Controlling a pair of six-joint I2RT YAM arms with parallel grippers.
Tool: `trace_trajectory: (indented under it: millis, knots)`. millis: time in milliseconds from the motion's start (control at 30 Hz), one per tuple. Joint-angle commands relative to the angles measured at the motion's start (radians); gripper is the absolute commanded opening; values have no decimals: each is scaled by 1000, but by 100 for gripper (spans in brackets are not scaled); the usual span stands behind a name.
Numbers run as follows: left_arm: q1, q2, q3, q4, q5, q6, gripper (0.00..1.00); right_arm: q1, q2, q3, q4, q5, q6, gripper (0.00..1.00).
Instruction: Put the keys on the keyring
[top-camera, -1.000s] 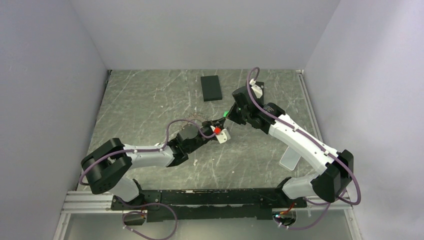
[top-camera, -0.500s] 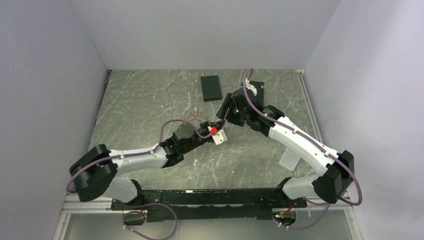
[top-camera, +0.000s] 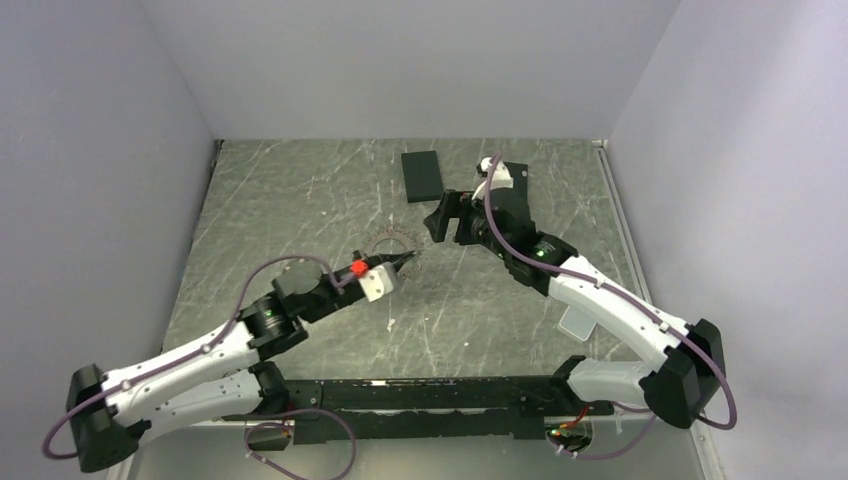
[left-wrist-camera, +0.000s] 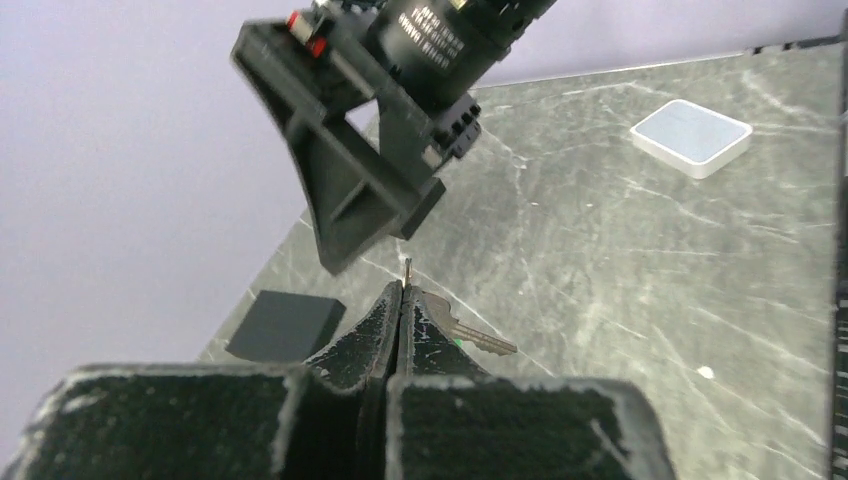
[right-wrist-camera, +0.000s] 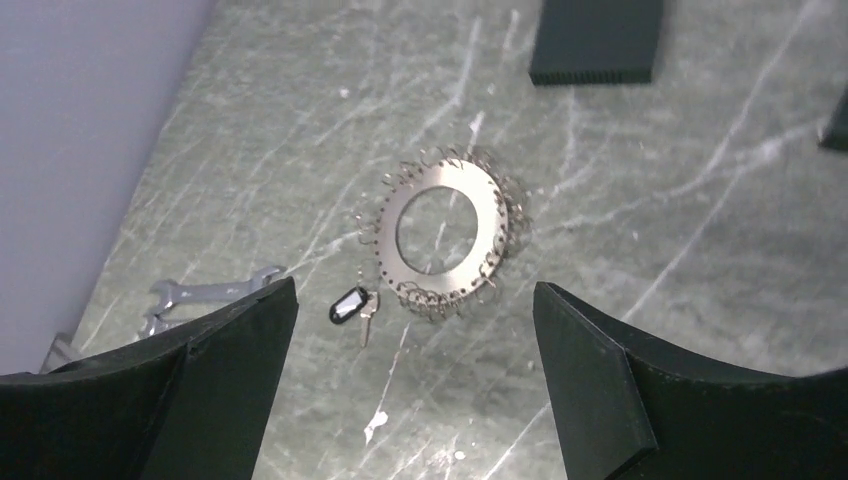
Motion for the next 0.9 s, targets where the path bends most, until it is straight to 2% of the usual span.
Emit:
trace_trajectory:
  millis: [0, 33, 133, 267, 367, 433, 500, 567, 733, 867]
  knots:
    - [-2, -156, 38, -255, -19, -162, 0, -13, -103, -45, 274, -156, -216, 96]
    - [-2, -189, 48, -294, -10, -192, 0, -15, -115, -63, 332, -223, -251, 99]
    - [-2, -269, 100, -460, 8, -295, 0, -16, -151, -130, 446, -377, -316, 100]
    - [-2, -325, 215, -662, -88, -448, 0, -17, -223, -229, 594, -616, -367, 100]
    - [-2, -334, 276, -747, -88, -519, 0, -16, -276, -331, 763, -806, -381, 87]
    - [-2, -339, 297, -763, -58, -555, 0, -17, -253, -300, 749, -896, -395, 84]
    - [-2, -344, 311, -769, -6, -592, 0, -15, -203, -225, 667, -1024, -414, 74]
    - [-2, -348, 321, -776, 35, -619, 0, -15, -166, -180, 674, -1135, -377, 66]
    - [-2, -370, 324, -775, 99, -672, 0, -13, -183, -190, 863, -1237, -229, 64]
    - [-2, -395, 278, -692, 133, -701, 0, 6, -178, -182, 896, -1237, -180, 63]
